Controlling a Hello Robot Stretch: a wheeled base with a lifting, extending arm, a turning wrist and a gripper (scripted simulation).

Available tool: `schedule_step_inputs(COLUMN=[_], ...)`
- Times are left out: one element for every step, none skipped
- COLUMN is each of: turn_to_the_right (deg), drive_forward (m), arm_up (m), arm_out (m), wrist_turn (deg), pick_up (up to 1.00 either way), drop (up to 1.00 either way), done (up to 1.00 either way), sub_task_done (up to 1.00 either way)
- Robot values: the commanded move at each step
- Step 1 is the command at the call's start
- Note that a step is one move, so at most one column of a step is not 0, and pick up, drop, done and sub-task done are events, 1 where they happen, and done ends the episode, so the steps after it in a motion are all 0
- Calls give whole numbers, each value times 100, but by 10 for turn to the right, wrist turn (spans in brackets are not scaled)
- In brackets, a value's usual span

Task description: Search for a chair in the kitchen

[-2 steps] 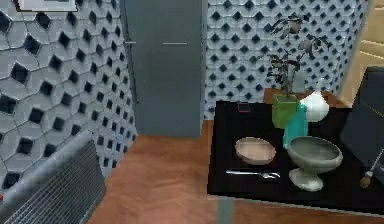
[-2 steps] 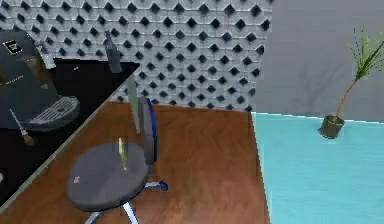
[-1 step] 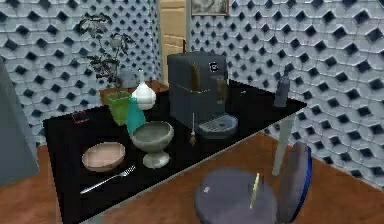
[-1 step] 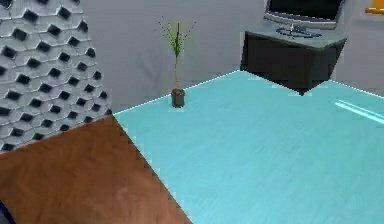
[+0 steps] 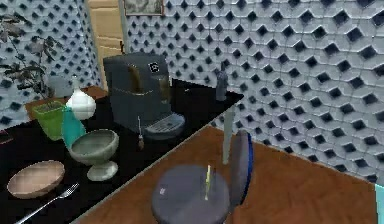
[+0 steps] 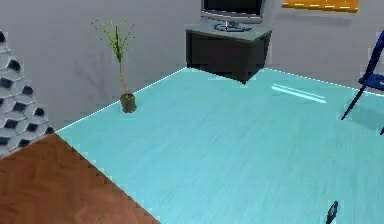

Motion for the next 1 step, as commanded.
schedule_step_inputs(turn_to_the_right=[0], drive_forward=[0], arm_up=[0], arm_out=[0], wrist_turn=[0], pick_up=[0], drop=[0], done=[100], sub_task_done=[0])
